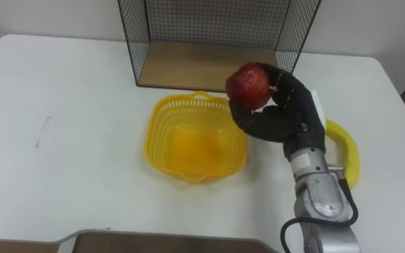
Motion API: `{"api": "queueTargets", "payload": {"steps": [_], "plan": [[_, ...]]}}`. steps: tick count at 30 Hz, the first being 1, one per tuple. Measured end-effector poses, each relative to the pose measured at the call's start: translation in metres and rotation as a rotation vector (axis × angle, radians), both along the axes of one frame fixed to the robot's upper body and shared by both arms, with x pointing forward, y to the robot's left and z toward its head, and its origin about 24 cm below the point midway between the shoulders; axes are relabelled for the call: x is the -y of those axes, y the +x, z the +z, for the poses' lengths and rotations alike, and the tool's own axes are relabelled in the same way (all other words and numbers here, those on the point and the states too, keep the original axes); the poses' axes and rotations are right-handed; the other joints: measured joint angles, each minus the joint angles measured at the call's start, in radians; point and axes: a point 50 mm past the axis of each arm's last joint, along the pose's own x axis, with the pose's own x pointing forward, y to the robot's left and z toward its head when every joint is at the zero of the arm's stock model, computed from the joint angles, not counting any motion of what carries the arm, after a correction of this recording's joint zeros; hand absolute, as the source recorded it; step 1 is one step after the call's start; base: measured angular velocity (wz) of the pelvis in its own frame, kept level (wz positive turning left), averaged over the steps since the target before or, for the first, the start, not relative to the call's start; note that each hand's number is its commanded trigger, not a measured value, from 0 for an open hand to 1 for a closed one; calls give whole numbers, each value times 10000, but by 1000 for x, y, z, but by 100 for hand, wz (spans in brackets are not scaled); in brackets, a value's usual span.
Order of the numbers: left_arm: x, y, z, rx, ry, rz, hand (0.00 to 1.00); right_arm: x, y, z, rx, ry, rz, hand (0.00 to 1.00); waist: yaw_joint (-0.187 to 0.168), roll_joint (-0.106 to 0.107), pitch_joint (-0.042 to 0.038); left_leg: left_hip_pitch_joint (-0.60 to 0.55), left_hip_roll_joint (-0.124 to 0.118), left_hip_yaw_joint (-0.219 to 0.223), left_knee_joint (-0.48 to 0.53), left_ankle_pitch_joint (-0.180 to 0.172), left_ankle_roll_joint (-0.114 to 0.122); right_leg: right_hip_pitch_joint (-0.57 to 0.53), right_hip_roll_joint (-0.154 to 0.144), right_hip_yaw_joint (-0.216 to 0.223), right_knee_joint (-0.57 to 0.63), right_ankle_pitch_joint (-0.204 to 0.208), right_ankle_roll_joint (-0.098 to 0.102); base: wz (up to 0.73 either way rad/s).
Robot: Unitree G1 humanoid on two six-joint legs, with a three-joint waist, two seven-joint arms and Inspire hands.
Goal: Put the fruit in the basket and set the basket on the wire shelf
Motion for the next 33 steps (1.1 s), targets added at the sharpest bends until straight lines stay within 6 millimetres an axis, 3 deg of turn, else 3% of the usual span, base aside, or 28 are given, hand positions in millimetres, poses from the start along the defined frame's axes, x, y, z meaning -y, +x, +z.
{"api": "queueTargets", "payload": {"steps": [3, 5, 6, 8, 9, 10, 11, 18, 33], "plan": [[0, 5, 1, 171, -17, -49, 0, -6, 0, -1, -55, -345, 306, 100, 29, -41, -24, 1, 0, -1, 0, 0, 0, 2, 0, 0, 1, 3, -1, 0], [1, 7, 1, 256, -38, -78, 0, -7, 0, -2, -61, -604, 383, 74, 93, -58, -32, 3, 1, -1, 0, 0, 0, 3, -1, 4, 3, 4, -2, 0], [0, 8, 1, 297, -37, -92, 0, -7, 0, -2, -63, -705, 405, 65, 114, -80, -28, 4, 2, -2, -6, 0, 0, 5, -1, 1, 2, 5, -2, 0], [0, 10, 2, 419, -8, -108, 0, -9, 0, -2, -91, -750, 499, 67, 127, -120, -21, 4, 3, -35, -7, 0, 0, 17, -1, -23, 1, 5, -3, 0], [-1, 11, 2, 462, -7, -95, 0, -10, 0, -3, -113, -752, 561, 60, 156, -139, -16, 3, 3, -43, -14, 0, 0, 19, 0, -27, 1, 5, -2, 3], [-1, 11, 3, 483, -1, -105, 0, -11, -1, -3, -160, -789, 606, 35, 176, -176, -6, 3, 1, -58, -12, 0, 0, 20, 0, -27, 1, 5, -3, 0], [-1, 12, 3, 475, 25, -177, 0, -12, -1, -4, -211, -848, 654, 0, 176, -198, -4, 3, 1, -62, -11, 0, 0, 22, 0, -30, 1, 5, -2, 0], [-2, 12, 3, 456, 65, -296, 0, -21, -2, -9, -493, -1291, 1131, 0, 192, -283, 13, -1, -2, -75, -13, 0, 0, 28, 1, -43, 2, 7, -1, 0], [-1, 12, 3, 424, 71, -457, 0, -22, -2, -10, -557, -1331, 1154, 0, 191, -284, 9, -1, -2, -76, -9, 0, 0, 31, 1, -43, 3, 10, -4, 0]]}}
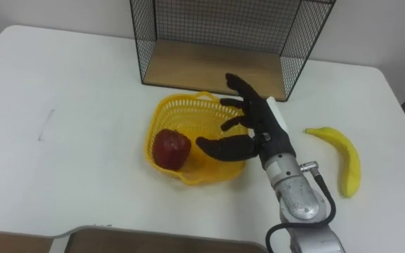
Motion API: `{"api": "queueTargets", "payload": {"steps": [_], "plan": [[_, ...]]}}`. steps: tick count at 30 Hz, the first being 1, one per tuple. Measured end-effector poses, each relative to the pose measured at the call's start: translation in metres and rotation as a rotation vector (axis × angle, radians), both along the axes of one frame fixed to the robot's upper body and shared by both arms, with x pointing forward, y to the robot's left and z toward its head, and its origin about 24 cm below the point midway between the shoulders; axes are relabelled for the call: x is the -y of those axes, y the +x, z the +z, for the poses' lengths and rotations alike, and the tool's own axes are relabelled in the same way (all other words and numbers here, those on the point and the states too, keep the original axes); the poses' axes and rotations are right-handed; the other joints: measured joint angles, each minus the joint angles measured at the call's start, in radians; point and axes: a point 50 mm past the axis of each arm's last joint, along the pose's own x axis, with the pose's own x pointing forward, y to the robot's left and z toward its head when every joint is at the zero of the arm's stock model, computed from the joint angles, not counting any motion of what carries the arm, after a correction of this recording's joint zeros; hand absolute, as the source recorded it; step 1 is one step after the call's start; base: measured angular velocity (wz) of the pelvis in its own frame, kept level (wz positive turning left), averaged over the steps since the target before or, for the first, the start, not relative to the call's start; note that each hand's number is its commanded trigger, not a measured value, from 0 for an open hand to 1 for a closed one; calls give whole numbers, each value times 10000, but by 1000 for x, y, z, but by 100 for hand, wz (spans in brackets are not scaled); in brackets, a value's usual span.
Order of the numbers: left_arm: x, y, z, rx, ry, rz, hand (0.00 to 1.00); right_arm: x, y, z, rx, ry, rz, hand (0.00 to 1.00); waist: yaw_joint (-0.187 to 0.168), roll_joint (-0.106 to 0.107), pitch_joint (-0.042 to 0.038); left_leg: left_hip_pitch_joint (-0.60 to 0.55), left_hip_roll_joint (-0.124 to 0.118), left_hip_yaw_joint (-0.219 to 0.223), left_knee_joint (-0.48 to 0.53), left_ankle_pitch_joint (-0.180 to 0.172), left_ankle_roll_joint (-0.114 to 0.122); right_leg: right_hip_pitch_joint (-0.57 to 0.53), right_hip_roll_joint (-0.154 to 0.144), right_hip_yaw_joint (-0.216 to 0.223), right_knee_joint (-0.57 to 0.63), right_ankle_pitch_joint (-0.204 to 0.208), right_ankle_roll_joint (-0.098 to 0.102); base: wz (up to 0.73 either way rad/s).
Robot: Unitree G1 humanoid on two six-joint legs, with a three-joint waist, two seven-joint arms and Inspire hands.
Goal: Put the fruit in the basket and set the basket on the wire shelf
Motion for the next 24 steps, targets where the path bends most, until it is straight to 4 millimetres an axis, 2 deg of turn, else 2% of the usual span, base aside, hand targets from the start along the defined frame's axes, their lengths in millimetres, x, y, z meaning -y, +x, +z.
{"api": "queueTargets", "payload": {"steps": [9, 17, 20, 24], "plan": [[0, 0, 0, -8, -4, 0, 0, 0, 0, 0, -3, -51, 19, 0, -25, 25, 2, -8, 0, -22, 3, 0, 0, 14, -5, -38, 2, 1, -1, 0], [1, -1, 0, -18, -77, 24, 0, 1, 0, 0, -28, -26, 125, 0, -36, 105, -29, 17, 1, 5, 24, 0, 0, 37, -6, -67, 5, 8, -4, 0], [3, -1, -1, -5, -129, 56, 0, 10, 1, 3, 84, 178, -287, 0, -53, 126, -36, 34, -1, -3, 35, 1, 1, 75, -17, -88, 4, 9, -2, 0], [4, -4, -2, -42, -211, 253, 0, 30, 4, 11, 454, 893, -1490, 0, -86, 224, 46, 149, 1, -16, -29, -3, 0, 187, -9, -91, -8, 8, -1, 0]]}}
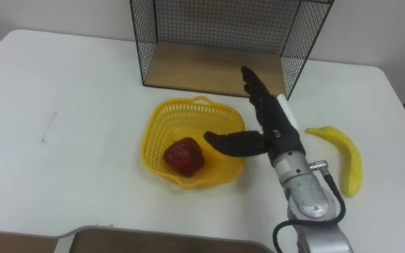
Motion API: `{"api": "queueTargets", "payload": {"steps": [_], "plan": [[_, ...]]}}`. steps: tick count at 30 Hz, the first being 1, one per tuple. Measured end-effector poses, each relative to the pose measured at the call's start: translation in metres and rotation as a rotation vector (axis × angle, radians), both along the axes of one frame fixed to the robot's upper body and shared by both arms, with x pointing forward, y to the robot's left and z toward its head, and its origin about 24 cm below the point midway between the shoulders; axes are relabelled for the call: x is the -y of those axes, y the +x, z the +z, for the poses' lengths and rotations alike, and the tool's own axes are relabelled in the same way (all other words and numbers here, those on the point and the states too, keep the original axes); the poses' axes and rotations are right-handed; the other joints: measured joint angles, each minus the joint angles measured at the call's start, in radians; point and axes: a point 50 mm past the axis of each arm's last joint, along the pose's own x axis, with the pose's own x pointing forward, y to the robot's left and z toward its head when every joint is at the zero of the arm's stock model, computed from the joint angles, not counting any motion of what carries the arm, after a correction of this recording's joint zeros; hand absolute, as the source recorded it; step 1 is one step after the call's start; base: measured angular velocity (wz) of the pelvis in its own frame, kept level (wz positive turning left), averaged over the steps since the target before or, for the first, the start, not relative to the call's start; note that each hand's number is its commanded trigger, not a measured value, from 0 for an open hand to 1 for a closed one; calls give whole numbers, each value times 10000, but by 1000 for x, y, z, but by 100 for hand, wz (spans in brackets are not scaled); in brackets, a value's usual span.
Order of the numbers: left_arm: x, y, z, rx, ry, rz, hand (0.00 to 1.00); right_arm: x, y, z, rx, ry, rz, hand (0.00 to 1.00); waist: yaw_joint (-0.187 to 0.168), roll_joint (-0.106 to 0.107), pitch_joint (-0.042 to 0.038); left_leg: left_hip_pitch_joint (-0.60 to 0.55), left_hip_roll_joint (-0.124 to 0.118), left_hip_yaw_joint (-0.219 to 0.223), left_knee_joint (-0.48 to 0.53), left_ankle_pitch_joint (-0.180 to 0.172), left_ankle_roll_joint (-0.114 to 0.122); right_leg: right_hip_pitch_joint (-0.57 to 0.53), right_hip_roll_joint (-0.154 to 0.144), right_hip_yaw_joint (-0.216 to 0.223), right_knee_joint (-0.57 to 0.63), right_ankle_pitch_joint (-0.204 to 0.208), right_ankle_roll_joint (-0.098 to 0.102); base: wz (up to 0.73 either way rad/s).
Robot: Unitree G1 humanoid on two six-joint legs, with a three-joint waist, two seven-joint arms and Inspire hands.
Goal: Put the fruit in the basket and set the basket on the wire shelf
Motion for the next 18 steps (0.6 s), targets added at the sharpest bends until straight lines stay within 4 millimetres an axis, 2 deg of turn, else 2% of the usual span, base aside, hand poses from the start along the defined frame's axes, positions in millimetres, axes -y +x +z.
{"api": "queueTargets", "payload": {"steps": [5, 10, 18], "plan": [[-3, -9, 0, -172, 99, 195, 0, 25, 2, 11, 557, 158, -1676, 0, -198, -6, -4, -6, -2, 11, 3, -1, -1, -14, 5, 59, -19, -1, 0, -1], [-13, -23, 2, -398, 414, 478, 0, 52, -2, 20, 984, 328, -3489, 0, -433, -105, -62, 9, -9, 28, 35, 4, 3, -21, -5, 63, -5, -2, 3, 0], [-15, -27, 2, -590, 558, 773, 0, 79, -8, 29, 1375, 674, -5184, 0, -510, -193, -42, 9, -10, 26, 6, 4, 3, -14, -3, 47, 9, -3, 2, 0]]}}
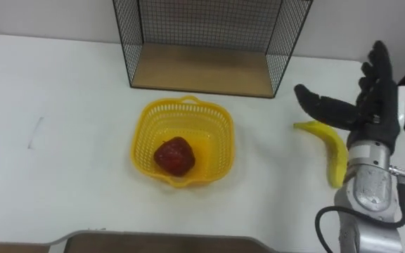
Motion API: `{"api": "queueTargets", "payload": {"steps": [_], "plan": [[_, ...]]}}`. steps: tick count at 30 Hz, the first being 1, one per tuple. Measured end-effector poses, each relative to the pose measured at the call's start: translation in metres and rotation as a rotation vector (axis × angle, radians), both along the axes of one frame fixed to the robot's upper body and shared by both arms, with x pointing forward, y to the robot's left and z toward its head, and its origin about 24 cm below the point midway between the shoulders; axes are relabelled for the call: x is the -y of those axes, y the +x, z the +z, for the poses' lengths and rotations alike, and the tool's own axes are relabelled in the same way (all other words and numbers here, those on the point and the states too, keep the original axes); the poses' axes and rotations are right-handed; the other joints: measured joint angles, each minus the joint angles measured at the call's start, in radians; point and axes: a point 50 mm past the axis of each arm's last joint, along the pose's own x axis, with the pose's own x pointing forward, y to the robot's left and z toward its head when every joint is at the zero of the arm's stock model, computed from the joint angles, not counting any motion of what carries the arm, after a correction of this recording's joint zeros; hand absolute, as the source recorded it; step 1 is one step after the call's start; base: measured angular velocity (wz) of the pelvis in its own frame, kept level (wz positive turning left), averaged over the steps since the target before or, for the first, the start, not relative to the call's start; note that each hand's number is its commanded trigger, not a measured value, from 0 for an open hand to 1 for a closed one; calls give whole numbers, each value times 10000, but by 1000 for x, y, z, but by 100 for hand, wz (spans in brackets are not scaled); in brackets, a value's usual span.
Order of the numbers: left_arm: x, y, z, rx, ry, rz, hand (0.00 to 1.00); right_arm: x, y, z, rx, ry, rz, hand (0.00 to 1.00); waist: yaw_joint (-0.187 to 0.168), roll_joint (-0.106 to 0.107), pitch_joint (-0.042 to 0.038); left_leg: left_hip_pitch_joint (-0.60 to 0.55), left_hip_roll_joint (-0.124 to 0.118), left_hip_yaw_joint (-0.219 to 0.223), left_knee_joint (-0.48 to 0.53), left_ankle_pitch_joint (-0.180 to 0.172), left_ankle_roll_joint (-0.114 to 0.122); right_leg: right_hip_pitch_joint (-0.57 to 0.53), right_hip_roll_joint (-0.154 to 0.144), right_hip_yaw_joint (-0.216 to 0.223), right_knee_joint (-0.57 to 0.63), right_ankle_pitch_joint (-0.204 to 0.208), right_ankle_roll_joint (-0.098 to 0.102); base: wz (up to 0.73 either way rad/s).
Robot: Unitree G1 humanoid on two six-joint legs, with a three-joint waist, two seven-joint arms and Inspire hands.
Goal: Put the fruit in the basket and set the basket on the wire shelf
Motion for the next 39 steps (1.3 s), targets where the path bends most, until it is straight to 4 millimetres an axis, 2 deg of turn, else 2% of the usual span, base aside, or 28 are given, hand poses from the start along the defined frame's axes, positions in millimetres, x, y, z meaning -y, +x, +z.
{"api": "queueTargets", "payload": {"steps": [3, 6, 7, 13, 19, 24, 31, 34, 39], "plan": [[0, -1, 0, -128, 6, 2, 0, 6, -1, -3, -221, -169, -343, 0, 24, -41, 7, 15, 1, 27, 0, 0, 0, -4, 0, 11, 1, -2, 0, -1], [-2, 3, 2, 15, 40, 151, 0, 12, -2, -14, -876, -638, -857, 0, 45, -157, 19, -10, 0, 30, 2, 0, 0, -46, 2, 66, -1, -9, 6, -1], [-4, 4, 2, 41, 48, 155, 0, 14, -2, -19, -1192, -800, -997, 0, 59, -210, -5, -55, 0, 32, 19, 1, -1, -108, 6, 85, 8, -11, 4, 0], [-5, 8, 3, 105, 110, 203, 0, 25, 2, -36, -2337, -1123, -1425, 0, 92, -329, -4, -146, -2, 5, 41, 3, 1, -172, -3, -10, 14, -6, 4, 1], [-6, 8, 3, -61, -76, 192, 0, 30, 3, -52, -3437, -1322, -1422, 0, 69, -179, 40, -165, 9, 1, 21, 1, -1, -176, 6, -27, 5, -6, 4, 0], [-9, 6, 3, -222, -139, 335, 0, 33, -2, -66, -4371, -1412, -1072, 0, 96, -75, -6, -172, 13, 1, 24, 1, -1, -199, 4, -33, 18, -6, 4, 0], [-15, 6, 5, -268, -155, 404, 0, 32, -4, -85, -5478, -1098, -436, 0, 95, -139, -14, -153, 2, 4, 76, 2, 1, -218, -39, -49, 148, -19, 2, 0], [-18, 6, 6, -367, -91, 429, 0, 34, -6, -94, -5999, -873, -281, 0, 104, -207, -58, -160, -5, 1, 84, 3, 2, -224, -47, -49, 165, -25, -1, 0], [-19, -1, 5, -555, -68, 472, 0, 40, -7, -98, -6584, -1141, 16, 0, 119, -204, -42, -77, -20, -125, 91, 3, 2, -78, -57, -56, 157, -28, 1, 4]]}}
